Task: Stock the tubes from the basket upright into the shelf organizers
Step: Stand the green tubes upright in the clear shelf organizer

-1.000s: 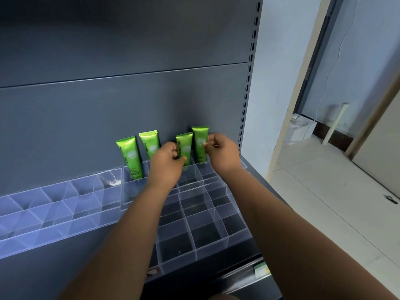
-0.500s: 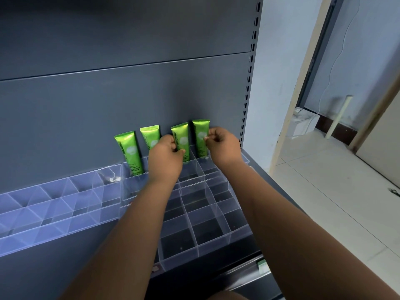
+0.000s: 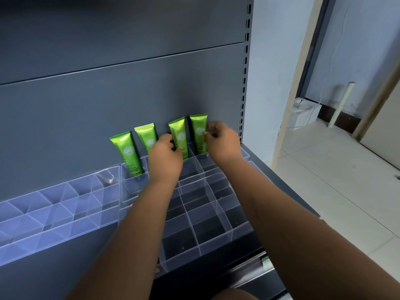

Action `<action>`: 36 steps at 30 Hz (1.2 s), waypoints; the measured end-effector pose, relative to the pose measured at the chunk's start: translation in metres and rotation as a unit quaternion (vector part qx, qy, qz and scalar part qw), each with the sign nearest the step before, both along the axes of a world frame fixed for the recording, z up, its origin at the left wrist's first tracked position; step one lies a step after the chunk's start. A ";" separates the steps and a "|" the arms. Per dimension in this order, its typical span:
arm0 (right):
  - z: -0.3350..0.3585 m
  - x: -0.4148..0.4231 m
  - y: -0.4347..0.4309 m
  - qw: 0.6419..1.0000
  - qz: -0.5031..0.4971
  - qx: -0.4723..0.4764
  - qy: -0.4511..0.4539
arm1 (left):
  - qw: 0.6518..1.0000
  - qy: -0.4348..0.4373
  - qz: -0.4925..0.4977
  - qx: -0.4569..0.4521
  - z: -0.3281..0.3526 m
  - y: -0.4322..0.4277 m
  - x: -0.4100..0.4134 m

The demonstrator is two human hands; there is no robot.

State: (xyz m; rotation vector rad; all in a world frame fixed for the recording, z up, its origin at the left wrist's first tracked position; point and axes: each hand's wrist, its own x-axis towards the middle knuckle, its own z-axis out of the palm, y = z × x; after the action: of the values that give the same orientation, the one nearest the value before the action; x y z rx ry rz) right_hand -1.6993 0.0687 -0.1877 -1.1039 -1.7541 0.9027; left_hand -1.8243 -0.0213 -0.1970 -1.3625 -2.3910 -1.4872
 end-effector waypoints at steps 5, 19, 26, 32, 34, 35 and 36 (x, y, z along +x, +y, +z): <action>0.002 0.002 -0.003 1.000 -0.003 0.001 0.000 | 1.000 -0.019 0.015 -0.001 -0.002 0.001 -0.003; 0.003 0.001 -0.003 1.000 -0.027 0.009 -0.005 | 0.998 0.027 0.052 0.015 0.001 -0.003 0.001; 0.002 0.000 -0.002 0.997 -0.054 0.026 -0.054 | 0.997 0.035 0.063 0.021 -0.001 -0.003 0.001; 0.003 0.000 -0.004 0.993 -0.046 0.041 -0.104 | 0.997 0.031 0.062 0.016 0.000 -0.003 0.002; 0.003 -0.001 -0.004 0.991 -0.049 0.043 -0.117 | 0.997 0.031 0.062 0.015 0.000 -0.003 0.002; 0.003 -0.002 -0.004 0.990 -0.051 0.045 -0.124 | 0.997 0.032 0.062 0.013 0.000 -0.003 0.002; 0.003 -0.002 -0.003 0.989 -0.052 0.048 -0.132 | 0.998 0.035 0.060 0.010 0.000 -0.003 0.002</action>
State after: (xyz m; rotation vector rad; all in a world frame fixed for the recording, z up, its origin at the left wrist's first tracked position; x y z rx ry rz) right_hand -1.7016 0.0655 -0.1846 -1.2846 -1.9106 0.6235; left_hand -1.8222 -0.0240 -0.1973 -1.2216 -2.3622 -1.4056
